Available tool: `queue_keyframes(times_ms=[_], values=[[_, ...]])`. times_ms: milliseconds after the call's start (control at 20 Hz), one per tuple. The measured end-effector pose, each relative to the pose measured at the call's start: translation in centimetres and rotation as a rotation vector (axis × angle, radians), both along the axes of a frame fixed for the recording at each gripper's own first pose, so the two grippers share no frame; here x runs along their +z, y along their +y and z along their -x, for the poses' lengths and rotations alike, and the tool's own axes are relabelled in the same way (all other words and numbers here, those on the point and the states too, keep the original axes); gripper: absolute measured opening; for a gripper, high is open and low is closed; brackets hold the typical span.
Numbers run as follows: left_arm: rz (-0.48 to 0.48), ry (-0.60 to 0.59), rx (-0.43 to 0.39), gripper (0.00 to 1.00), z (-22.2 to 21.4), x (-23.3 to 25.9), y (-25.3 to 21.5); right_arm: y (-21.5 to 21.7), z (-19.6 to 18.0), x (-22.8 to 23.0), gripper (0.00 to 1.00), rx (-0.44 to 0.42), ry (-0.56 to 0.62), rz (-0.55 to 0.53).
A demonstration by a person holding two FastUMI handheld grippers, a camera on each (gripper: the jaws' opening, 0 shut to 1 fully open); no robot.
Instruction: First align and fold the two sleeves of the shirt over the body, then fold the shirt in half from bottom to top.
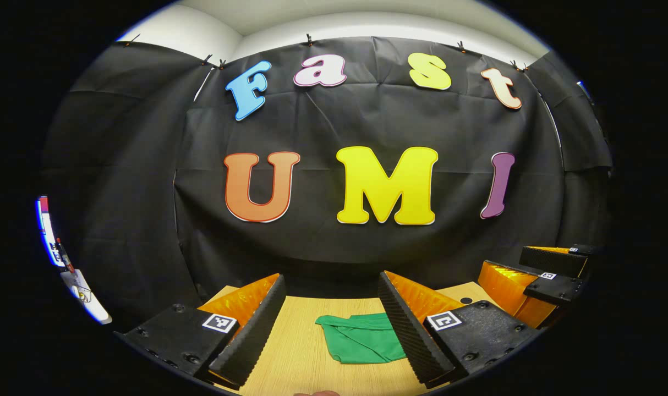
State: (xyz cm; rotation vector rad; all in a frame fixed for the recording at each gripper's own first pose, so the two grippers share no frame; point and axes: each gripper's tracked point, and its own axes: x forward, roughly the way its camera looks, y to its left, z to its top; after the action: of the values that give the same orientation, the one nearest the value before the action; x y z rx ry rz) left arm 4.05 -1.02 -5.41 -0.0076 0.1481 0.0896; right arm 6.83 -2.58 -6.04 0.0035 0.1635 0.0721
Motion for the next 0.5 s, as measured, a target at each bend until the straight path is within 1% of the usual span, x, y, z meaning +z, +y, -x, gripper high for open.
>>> queue_keyframes(times_ms=[50,500], values=[[-0.001,-0.002,0.006,1.0,-0.1,0.1,0.2,0.3,0.0,0.1,0.92,0.006,-0.002,-0.001],[0.001,-0.016,0.03,1.0,0.4,0.5,1.4,2.1,0.0,0.4,0.92,0.045,-0.007,0.005]])
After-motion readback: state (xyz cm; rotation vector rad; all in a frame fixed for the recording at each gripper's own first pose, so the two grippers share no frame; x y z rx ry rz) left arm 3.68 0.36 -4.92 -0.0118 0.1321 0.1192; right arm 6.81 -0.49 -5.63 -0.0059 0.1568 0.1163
